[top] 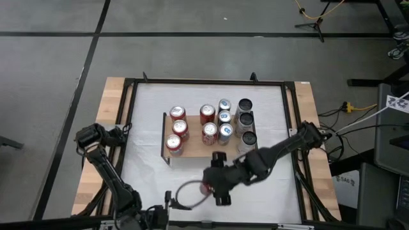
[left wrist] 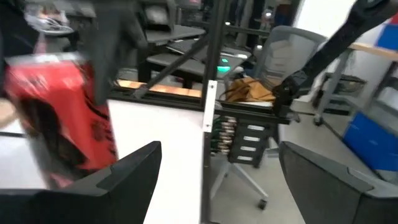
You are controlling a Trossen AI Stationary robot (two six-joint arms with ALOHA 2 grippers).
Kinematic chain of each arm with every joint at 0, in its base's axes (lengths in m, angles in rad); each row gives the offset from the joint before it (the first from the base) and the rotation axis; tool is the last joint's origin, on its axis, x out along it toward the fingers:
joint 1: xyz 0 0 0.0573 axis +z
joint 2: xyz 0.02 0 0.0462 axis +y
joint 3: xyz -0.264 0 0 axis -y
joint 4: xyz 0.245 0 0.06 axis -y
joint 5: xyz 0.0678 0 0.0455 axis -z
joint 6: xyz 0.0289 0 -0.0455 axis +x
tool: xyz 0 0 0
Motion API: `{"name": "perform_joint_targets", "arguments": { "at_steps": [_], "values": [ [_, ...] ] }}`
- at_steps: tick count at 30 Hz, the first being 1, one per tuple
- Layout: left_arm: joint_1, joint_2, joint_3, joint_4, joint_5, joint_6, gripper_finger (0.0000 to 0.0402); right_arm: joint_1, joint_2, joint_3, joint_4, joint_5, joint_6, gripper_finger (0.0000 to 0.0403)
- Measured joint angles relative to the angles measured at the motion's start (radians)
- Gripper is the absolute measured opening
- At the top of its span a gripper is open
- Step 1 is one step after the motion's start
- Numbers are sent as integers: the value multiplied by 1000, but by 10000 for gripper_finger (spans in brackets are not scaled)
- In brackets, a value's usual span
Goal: Place canned beverage on shelf
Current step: Put the red-black soda can on the shelf aligned with the other red-black soda cans
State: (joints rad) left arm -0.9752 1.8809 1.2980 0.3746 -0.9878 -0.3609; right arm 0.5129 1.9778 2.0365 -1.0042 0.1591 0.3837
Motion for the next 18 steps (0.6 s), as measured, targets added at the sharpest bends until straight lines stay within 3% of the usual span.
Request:
{"name": "perform_joint_targets", "arguments": {
  "at_steps": [8, 18],
  "values": [
    [22, 0, 0, -20, -18, 6, 320, -89, 0, 135, -111, 5, -81, 298],
    [60, 0, 0, -52, -13, 4, 320, -201, -2, 169, -189, 5, -157, 298]
  ]
}}
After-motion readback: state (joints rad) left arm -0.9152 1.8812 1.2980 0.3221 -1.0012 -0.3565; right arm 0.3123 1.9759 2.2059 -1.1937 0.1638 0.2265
